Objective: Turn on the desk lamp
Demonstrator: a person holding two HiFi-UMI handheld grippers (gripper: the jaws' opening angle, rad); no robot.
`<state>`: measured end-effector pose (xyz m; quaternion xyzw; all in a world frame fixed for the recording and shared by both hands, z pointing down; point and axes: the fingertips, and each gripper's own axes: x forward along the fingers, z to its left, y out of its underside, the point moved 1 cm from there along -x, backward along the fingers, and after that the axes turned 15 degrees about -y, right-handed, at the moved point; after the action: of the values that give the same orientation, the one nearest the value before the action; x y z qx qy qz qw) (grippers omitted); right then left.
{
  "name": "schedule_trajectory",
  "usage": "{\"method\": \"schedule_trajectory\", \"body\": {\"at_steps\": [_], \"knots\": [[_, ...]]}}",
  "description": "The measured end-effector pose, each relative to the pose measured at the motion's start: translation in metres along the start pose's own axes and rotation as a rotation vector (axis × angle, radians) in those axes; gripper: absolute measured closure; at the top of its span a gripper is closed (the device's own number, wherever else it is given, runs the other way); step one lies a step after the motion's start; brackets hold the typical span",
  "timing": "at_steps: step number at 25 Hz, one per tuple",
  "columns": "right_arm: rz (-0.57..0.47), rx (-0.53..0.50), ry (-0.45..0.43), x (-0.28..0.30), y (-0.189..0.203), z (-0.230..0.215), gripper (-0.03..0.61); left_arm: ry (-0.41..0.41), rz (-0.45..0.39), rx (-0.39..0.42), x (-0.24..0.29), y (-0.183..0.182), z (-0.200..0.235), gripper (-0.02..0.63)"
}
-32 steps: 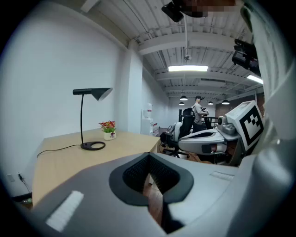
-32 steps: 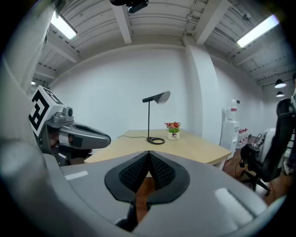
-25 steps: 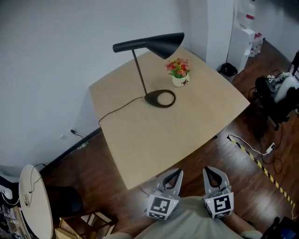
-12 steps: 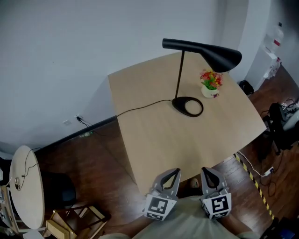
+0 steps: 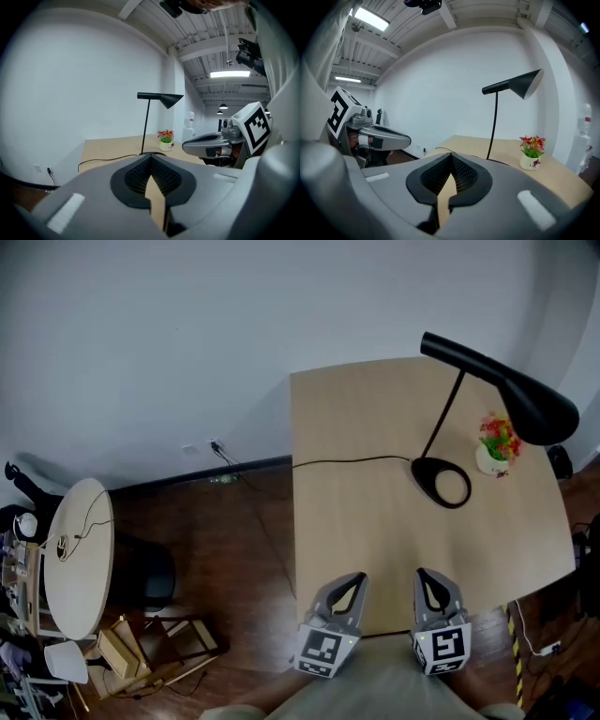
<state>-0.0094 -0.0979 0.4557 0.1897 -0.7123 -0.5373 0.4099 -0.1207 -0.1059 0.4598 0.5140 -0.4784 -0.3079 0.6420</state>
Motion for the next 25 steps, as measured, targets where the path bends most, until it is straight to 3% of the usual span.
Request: {"method": "schedule_trajectory", "body": {"at_steps": [4,9,17,25], "knots": [[-0.055,0.001,-0.053,0.027,-0.005,-0.034,0.578,-0.047,0.026,-0.003,0.034,-0.008,-0.003,0.615],[-0.041,-0.013,-0.064,0.057,0.007,-0.096,0.578,-0.096,0.068,0.000,0.068,-0.010,-0.014,0.615],[0.047,-0.048,0.000,0.132,0.029,-0.207,0.578,-0.209,0.152,0.012,0.101,0.002,-0.011,0.615],[0.147,-0.036,0.035,0.191,0.068,-0.260,0.578,-0.267,0.178,-0.009,0.134,0.001,-0.009,0.615]]}}
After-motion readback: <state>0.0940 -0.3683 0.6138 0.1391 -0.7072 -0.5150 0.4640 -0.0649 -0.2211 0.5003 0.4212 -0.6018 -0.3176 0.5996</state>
